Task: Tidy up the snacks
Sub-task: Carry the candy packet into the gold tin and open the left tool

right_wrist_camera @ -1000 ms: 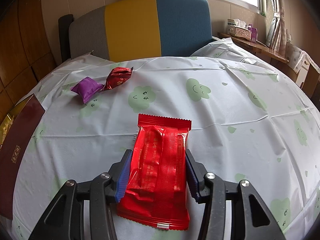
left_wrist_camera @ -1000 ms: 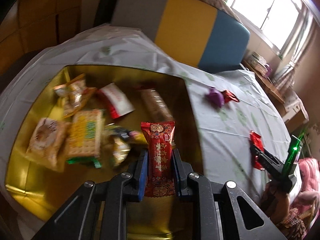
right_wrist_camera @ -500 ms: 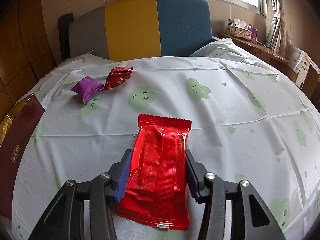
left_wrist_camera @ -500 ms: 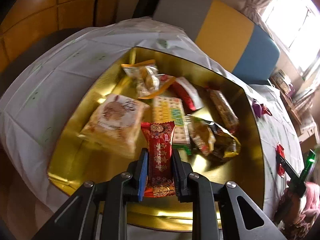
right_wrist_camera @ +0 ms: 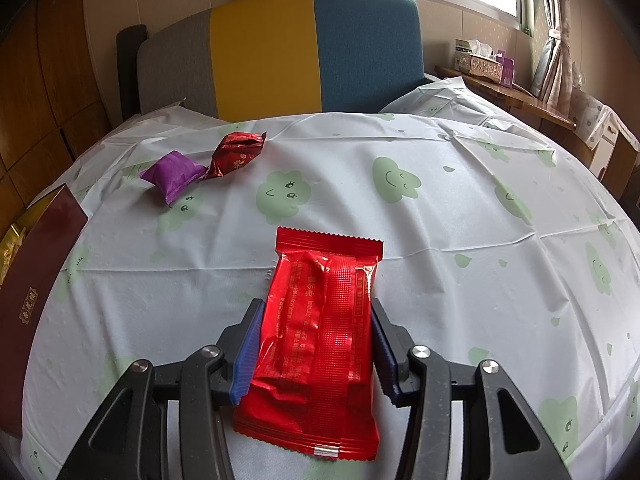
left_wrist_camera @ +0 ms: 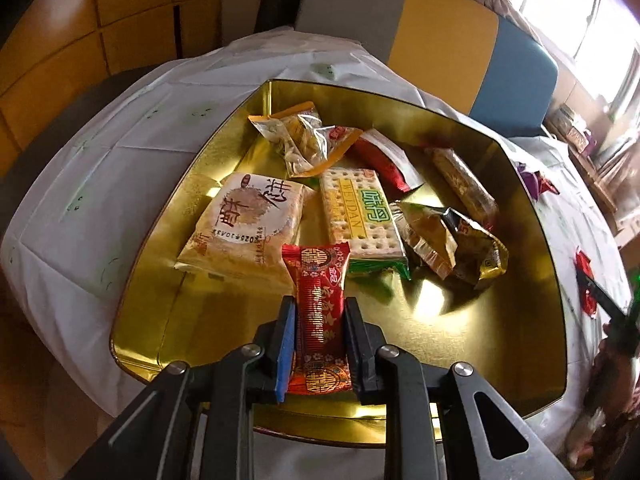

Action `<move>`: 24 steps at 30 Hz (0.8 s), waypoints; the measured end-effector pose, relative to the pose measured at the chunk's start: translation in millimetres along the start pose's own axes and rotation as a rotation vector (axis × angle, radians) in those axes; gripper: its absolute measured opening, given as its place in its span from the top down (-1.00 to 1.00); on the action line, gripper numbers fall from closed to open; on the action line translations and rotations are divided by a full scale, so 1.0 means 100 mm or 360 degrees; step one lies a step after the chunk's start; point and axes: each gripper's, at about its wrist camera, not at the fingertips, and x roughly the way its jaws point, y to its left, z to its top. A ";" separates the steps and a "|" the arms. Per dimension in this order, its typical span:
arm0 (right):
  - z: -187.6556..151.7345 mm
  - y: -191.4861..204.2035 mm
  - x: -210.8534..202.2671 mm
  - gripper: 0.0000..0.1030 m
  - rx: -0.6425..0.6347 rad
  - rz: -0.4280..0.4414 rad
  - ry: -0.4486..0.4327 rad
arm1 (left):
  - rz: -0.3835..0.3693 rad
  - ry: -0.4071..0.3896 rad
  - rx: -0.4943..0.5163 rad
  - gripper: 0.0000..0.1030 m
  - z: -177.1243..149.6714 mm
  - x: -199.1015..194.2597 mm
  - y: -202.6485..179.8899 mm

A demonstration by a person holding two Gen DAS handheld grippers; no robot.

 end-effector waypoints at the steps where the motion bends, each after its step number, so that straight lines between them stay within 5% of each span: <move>1: 0.00 0.00 0.00 0.02 -0.0001 -0.0001 0.0000 | 0.0030 0.0002 0.0003 0.52 0.01 0.01 0.01; 6: 0.00 0.00 0.00 0.02 -0.0007 -0.0007 0.0002 | 0.0179 -0.0023 0.0004 0.47 0.01 0.00 0.09; 11: 0.00 0.01 0.00 0.02 -0.0009 -0.0010 0.0003 | 0.0190 -0.0091 -0.0045 -0.27 -0.03 -0.11 0.14; 24: -0.04 0.04 -0.33 0.10 -0.0024 0.0128 -0.0159 | 0.0092 -0.0180 -0.0090 -0.45 -0.18 -0.31 -0.05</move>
